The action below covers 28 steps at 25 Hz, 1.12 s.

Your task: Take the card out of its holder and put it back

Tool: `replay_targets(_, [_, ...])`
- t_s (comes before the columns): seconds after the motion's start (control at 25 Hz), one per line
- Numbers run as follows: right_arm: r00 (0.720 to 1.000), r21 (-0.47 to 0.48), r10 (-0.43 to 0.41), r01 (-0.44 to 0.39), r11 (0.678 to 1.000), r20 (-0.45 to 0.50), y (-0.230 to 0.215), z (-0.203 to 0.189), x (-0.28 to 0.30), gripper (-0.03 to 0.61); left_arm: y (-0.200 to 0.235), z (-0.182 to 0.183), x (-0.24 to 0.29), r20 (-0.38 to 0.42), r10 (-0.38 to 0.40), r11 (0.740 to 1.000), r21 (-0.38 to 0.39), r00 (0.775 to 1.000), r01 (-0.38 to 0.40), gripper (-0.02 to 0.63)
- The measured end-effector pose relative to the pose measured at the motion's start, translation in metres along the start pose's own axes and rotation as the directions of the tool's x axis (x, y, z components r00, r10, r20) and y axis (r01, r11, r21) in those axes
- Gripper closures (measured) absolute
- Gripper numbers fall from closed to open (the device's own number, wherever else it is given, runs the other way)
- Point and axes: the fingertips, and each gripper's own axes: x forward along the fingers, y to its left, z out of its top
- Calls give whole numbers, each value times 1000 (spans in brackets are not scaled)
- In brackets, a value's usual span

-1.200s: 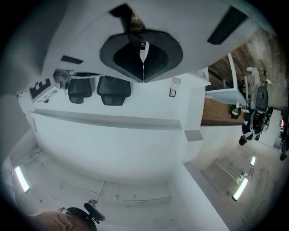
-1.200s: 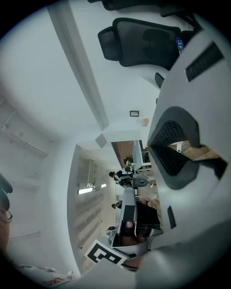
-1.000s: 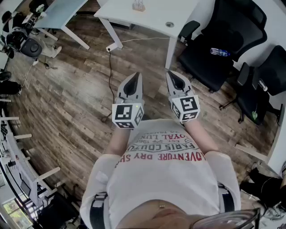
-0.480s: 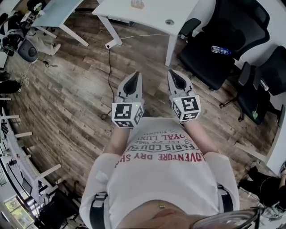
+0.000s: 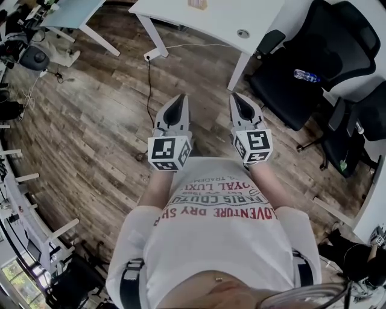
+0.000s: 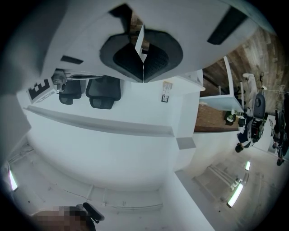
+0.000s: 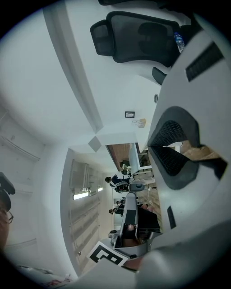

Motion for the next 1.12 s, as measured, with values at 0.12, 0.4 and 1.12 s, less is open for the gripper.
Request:
replay_targets(0.12, [1000,6,-14,14,1000,-19,4,1,36,552,33,7,19,-3,-5,1000,-13,1000,5,589])
replay_targets(0.4, [997,15,-43,44,999,-58,23,9,136,552,119,30,74,-12,-45,999,-22,999,45,589])
replay_targets(1.12, [991,11,-112,113,993,-79,36,52,321,552,276,68,187,-13,-137,988,-73,990,136,589])
